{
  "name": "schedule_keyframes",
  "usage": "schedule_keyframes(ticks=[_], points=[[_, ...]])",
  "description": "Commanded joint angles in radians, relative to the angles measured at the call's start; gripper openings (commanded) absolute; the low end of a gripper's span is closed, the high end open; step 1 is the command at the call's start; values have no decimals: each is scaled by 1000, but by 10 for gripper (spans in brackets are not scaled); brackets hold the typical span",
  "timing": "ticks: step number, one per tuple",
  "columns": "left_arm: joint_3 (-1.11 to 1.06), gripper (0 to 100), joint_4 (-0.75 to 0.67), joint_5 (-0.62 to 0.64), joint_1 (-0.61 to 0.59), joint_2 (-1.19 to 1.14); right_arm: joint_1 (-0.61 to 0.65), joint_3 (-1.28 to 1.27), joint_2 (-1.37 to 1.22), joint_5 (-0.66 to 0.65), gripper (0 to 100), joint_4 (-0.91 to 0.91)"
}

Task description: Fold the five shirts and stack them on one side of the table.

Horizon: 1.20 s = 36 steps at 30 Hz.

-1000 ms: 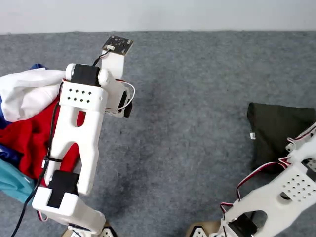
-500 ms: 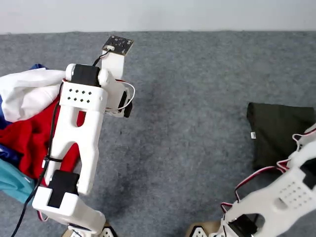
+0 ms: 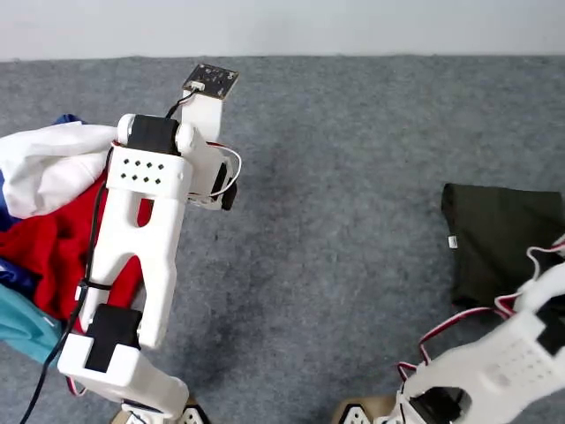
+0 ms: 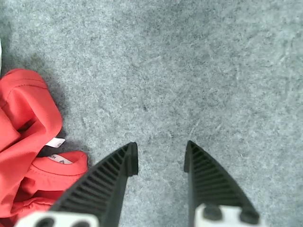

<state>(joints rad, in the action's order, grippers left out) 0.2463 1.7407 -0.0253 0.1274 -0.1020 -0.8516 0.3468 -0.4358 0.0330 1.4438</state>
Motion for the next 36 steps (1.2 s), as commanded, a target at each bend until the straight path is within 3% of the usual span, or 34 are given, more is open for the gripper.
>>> schedule_keyframes(ticks=[1,11,20,29,33,36], points=[[2,170,14,2,-5,44,-45,3,-64,26,153,-54],[2,170,14,2,-5,38,-108,5,-140,25,152,-81],[2,170,14,2,-6,38,-38,232,229,20,154,300],[-24,170,8,-63,-14,37,79,256,479,-183,151,351],[-151,170,-32,-103,-14,35,136,153,579,-376,151,352],[-289,170,-98,-149,-12,35,182,40,707,-413,151,351]])
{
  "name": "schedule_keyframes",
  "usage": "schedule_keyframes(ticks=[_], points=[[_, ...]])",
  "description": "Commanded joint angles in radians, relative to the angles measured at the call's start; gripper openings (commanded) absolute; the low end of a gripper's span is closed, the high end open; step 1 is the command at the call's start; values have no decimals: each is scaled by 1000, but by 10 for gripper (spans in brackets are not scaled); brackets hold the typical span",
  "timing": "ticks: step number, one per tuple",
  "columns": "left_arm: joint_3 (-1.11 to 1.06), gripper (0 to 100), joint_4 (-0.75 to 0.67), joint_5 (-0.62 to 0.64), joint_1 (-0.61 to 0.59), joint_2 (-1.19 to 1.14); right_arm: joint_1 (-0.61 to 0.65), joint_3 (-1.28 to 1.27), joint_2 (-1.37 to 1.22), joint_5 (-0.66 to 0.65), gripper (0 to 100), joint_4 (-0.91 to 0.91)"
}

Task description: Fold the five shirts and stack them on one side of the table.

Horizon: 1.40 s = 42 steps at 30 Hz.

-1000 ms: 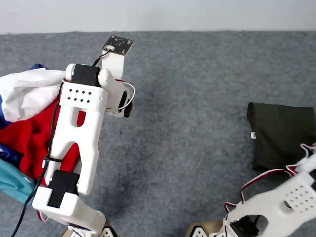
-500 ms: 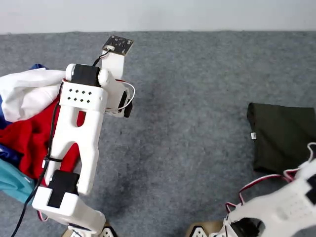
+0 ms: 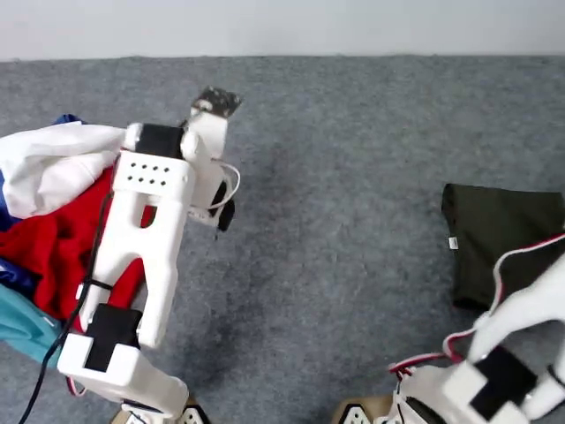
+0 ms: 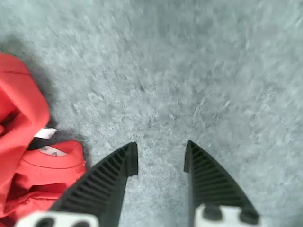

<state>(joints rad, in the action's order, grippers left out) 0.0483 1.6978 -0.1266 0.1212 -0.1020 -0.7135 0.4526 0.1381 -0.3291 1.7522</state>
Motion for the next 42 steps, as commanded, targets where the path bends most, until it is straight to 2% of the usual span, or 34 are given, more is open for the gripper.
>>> schedule_keyframes(ticks=[1,5,11,17,20,23,26,30,38,42], points=[[-147,170,-94,-60,-6,35,59,-103,180,-52,151,42],[-366,170,-256,-72,-6,35,159,-296,392,-55,151,41],[-559,170,-439,-74,-6,35,300,-727,710,-109,151,35],[-693,169,-623,-68,-6,35,305,-1049,961,-110,151,-94],[-723,167,-663,-54,-6,37,292,-1160,978,-110,152,-217],[-723,167,-664,20,-8,37,245,-1218,900,-72,154,-360],[-727,167,-667,40,-8,37,223,-1198,716,-18,154,-455],[-740,167,-667,40,-8,37,302,-1103,394,-11,151,-544],[-746,167,-666,38,-8,37,343,-678,-96,32,151,-564],[-746,167,-667,38,-8,37,329,-575,-255,34,151,-564]])
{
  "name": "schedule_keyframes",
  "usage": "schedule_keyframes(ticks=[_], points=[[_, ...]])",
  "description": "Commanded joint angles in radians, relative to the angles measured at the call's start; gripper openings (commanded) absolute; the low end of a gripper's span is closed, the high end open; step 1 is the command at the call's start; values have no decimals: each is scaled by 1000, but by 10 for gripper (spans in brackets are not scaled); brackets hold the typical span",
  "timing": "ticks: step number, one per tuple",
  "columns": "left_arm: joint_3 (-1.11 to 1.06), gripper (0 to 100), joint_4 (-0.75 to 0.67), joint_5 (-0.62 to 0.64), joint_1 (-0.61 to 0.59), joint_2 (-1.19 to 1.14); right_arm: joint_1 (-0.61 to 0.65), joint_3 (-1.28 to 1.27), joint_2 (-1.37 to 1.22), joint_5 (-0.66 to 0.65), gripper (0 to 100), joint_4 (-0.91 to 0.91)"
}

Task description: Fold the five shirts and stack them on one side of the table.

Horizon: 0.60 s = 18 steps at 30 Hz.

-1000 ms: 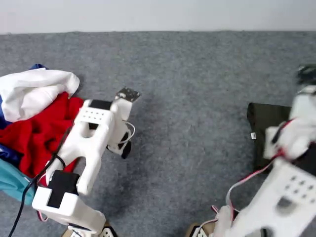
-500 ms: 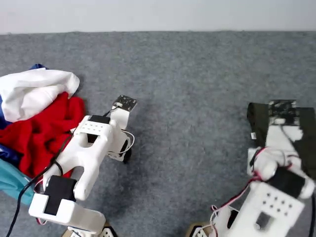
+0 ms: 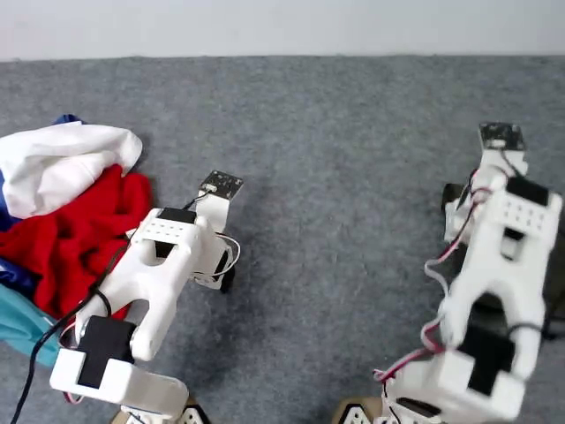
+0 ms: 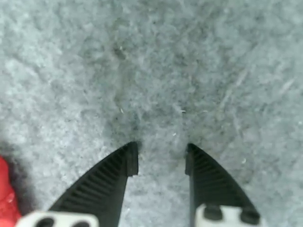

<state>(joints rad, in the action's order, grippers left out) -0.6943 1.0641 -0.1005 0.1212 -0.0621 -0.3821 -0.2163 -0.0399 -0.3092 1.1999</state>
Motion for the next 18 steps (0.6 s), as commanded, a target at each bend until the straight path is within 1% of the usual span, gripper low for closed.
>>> schedule_keyframes(ticks=[1,5,11,13,18], points=[[-4,167,-34,12,-8,-3,-2,101,-101,14,151,-12],[-2,167,-35,12,-8,-3,13,103,-136,60,151,-1],[-2,167,-35,12,-8,-3,33,87,-147,71,151,4],[-2,167,-35,12,-8,-3,41,55,-147,71,151,-22],[-4,167,-35,12,-8,-3,53,-89,-147,71,151,-154]])
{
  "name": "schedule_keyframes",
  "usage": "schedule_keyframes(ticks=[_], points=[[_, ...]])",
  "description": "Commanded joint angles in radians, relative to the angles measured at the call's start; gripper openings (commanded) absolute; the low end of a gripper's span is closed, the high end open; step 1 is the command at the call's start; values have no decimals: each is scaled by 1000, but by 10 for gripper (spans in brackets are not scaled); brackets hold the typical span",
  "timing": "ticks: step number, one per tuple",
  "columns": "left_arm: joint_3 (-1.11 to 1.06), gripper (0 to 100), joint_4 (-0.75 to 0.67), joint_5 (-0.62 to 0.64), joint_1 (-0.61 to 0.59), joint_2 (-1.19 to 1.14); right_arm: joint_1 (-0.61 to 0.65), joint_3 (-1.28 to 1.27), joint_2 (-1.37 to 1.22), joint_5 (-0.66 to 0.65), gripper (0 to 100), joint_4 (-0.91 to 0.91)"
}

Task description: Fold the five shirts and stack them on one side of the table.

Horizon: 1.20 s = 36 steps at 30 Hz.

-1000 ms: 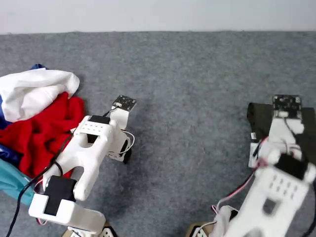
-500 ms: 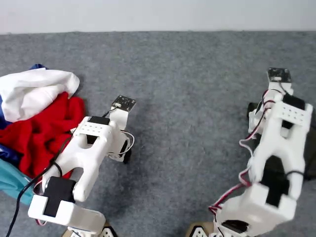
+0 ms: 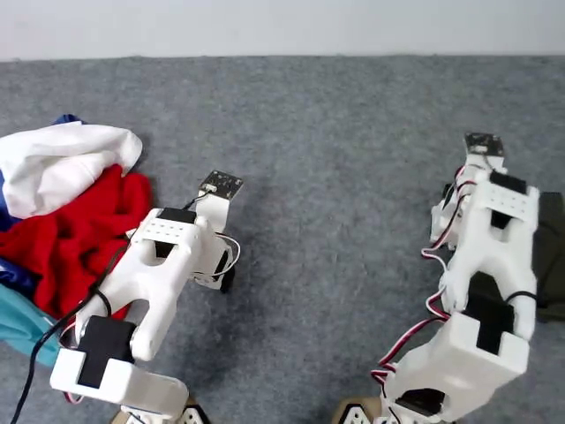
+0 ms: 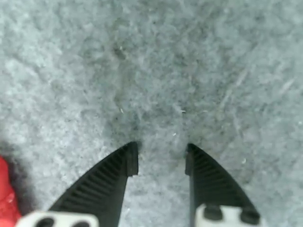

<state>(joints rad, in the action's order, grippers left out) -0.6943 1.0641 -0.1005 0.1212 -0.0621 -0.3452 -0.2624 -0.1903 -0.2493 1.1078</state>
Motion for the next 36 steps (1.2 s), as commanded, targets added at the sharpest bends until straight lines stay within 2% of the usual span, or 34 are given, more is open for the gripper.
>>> schedule_keyframes(ticks=[1,13,19,23,28,36], points=[[-4,167,-35,12,-8,-3,18,-66,4,11,151,-84],[-5,167,-35,12,-8,-3,22,-101,19,9,151,-94],[-5,167,-32,12,-8,-3,22,81,145,5,151,186],[-7,167,-31,12,-8,-3,21,114,225,2,151,260],[-7,167,-29,12,-8,-3,15,-32,229,2,151,231],[-7,167,-29,12,-8,-3,19,-276,229,0,151,13]])
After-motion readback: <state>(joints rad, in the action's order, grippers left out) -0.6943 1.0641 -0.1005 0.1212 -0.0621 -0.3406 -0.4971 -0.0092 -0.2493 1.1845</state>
